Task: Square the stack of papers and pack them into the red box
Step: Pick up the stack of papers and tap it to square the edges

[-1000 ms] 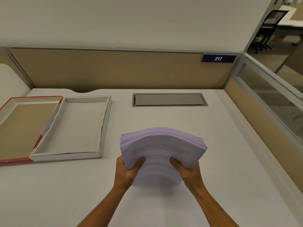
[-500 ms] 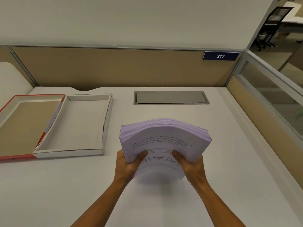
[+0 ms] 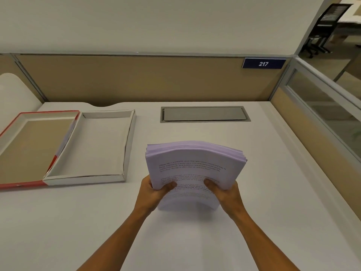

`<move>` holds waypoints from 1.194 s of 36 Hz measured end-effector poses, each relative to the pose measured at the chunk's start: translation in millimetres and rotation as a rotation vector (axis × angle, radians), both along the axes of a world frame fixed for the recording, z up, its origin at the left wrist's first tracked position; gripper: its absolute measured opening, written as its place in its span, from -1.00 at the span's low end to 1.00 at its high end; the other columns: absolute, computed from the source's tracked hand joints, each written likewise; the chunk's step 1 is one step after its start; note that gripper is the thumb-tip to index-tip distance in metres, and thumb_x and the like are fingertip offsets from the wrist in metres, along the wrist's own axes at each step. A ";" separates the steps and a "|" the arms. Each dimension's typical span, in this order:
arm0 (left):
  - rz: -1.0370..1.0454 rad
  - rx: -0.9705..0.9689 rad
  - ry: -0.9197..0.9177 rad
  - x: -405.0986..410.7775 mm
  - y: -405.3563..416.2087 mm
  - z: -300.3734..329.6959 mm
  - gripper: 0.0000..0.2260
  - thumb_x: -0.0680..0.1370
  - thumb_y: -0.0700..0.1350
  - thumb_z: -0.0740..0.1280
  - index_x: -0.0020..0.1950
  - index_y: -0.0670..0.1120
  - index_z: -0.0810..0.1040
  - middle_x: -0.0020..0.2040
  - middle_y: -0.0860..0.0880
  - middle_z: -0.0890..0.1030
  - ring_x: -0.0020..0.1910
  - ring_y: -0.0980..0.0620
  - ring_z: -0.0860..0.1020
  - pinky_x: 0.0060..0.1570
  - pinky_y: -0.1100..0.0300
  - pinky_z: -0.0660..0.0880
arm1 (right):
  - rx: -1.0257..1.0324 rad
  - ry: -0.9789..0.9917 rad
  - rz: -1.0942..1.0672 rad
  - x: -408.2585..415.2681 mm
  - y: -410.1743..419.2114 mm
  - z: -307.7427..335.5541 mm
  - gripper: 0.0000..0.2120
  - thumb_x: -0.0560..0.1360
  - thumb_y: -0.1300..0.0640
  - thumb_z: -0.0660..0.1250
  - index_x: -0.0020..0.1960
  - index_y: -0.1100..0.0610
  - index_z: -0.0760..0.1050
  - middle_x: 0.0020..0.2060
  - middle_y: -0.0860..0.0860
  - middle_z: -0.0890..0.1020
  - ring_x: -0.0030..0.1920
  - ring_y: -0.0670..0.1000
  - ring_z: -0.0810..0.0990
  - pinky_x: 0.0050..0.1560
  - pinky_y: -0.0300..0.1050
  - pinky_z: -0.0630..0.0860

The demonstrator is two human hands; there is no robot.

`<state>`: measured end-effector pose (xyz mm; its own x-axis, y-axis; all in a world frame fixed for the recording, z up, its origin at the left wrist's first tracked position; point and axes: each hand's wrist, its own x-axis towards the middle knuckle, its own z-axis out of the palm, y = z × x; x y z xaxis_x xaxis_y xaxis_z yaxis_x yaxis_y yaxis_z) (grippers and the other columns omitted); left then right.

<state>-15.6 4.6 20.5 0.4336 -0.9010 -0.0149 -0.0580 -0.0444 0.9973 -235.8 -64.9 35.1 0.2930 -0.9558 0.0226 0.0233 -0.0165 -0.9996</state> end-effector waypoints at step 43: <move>-0.013 0.321 0.138 8.6 19.6 -9.6 -0.73 0.46 -0.03 0.52 0.12 -0.02 0.61 -0.09 0.00 0.76 -0.18 -0.06 0.74 -0.26 0.11 0.66 | 0.468 0.242 0.173 9.0 -19.0 -8.4 -0.74 0.42 -0.02 0.56 0.05 0.06 0.68 -0.14 0.00 0.79 -0.15 0.07 0.79 -0.25 -0.09 0.70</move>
<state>-7.0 24.2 10.9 0.3959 -0.8464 -0.3562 0.0741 -0.3572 0.9311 -226.9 -83.9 26.6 0.3910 -0.7851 -0.4804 -0.2451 0.4143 -0.8765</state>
